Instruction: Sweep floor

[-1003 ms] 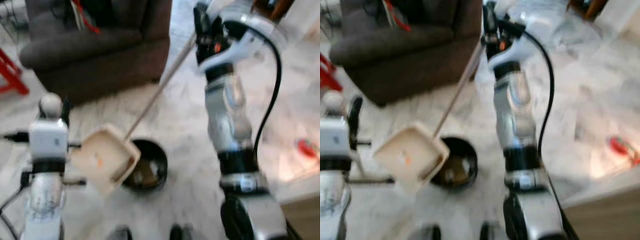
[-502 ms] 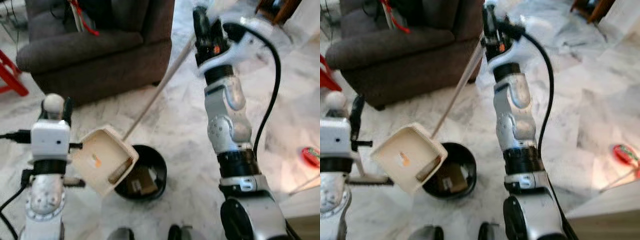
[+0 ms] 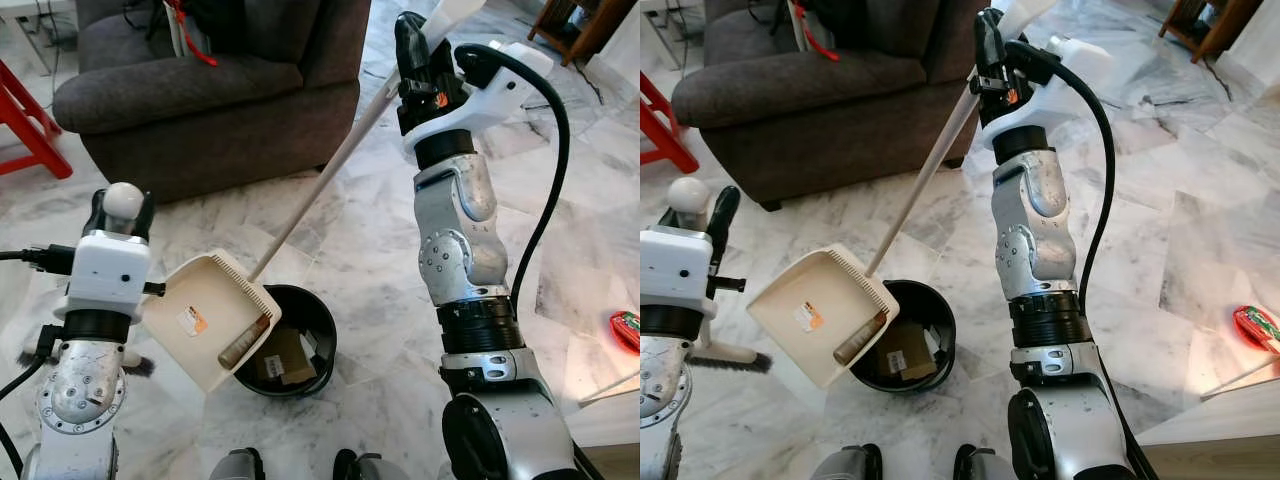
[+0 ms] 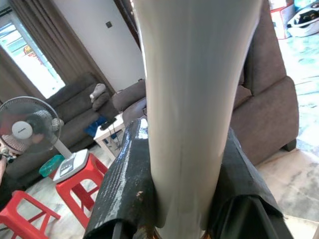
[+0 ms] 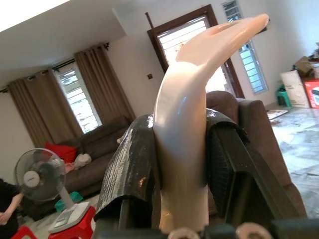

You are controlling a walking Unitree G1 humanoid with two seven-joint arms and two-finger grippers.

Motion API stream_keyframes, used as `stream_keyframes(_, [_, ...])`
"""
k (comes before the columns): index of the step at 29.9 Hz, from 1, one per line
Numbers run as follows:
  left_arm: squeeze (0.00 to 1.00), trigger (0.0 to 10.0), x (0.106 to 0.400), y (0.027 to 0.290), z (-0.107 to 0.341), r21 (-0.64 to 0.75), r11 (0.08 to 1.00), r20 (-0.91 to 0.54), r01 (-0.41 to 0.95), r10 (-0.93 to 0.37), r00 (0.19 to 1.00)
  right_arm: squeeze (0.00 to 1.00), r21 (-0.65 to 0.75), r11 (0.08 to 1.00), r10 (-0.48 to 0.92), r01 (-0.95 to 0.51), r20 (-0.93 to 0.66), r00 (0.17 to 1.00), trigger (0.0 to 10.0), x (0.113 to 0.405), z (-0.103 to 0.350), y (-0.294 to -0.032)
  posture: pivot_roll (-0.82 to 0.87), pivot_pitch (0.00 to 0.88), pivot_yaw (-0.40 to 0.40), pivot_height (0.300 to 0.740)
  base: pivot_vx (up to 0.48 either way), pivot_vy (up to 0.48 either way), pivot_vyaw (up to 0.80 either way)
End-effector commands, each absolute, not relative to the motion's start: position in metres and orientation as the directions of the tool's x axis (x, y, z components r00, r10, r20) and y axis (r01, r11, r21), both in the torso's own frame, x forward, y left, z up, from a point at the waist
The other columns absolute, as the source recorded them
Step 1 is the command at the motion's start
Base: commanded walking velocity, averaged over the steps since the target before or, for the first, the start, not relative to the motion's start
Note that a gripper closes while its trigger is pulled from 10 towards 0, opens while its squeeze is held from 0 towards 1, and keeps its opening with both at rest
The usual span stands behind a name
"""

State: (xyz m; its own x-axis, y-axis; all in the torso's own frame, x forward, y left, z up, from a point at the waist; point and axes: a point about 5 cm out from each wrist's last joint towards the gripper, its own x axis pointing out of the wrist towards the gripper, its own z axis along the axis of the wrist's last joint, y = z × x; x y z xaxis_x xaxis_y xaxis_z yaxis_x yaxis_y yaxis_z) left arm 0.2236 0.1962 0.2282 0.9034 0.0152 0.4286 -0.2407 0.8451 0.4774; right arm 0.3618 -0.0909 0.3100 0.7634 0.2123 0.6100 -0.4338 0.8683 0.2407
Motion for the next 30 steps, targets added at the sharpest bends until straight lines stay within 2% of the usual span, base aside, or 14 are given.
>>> stream_keyframes(1, [0.0,10.0,0.219,0.189,0.251,0.528,0.807,0.507,-0.263,-0.051,0.861,0.0,0.235,0.863,0.19,-0.448,0.669,0.718,10.0,0.355,0.325,-0.093,0.15,0.221,-0.038,0.74,0.0,0.0,0.0])
stream_keyframes(6, [0.0,10.0,0.221,0.188,0.26,0.588,0.769,0.507,-0.249,-0.111,0.855,0.0,0.234,0.864,0.19,-0.446,0.669,0.719,10.0,0.355,0.325,-0.093,0.15,0.221,-0.034,0.74,0.0,0.0,0.0])
stream_keyframes(8, [0.0,10.0,0.222,0.184,0.261,0.651,0.725,0.479,-0.226,-0.161,0.863,0.0,0.237,0.863,0.189,-0.445,0.667,0.721,10.0,0.355,0.324,-0.094,0.16,0.222,-0.031,0.74,0.0,0.0,0.0])
stream_keyframes(18, [0.0,10.0,0.224,0.176,0.252,0.757,0.636,0.391,-0.15,-0.256,0.884,0.0,0.234,0.866,0.188,-0.441,0.665,0.723,10.0,0.355,0.322,-0.094,0.15,0.216,-0.028,0.74,0.0,0.0,0.0])
stream_keyframes(25, [0.0,10.0,0.224,0.18,0.256,0.689,0.702,0.428,-0.177,-0.197,0.882,0.0,0.241,0.871,0.184,-0.427,0.647,0.74,10.0,0.357,0.315,-0.095,0.16,0.213,-0.025,0.74,0.0,0.0,0.0])
stream_keyframes(27, [0.0,10.0,0.225,0.181,0.256,0.649,0.738,0.442,-0.185,-0.167,0.881,0.0,0.243,0.887,0.178,-0.392,0.604,0.777,10.0,0.36,0.308,-0.096,0.15,0.214,-0.025,0.74,0.0,0.0,0.0])
stream_keyframes(30, [0.0,10.0,0.225,0.18,0.256,0.636,0.749,0.446,-0.187,-0.16,0.88,0.0,0.265,0.879,0.175,-0.396,0.594,0.785,10.0,0.36,0.306,-0.094,0.15,0.215,-0.026,0.74,0.0,0.0,0.0])
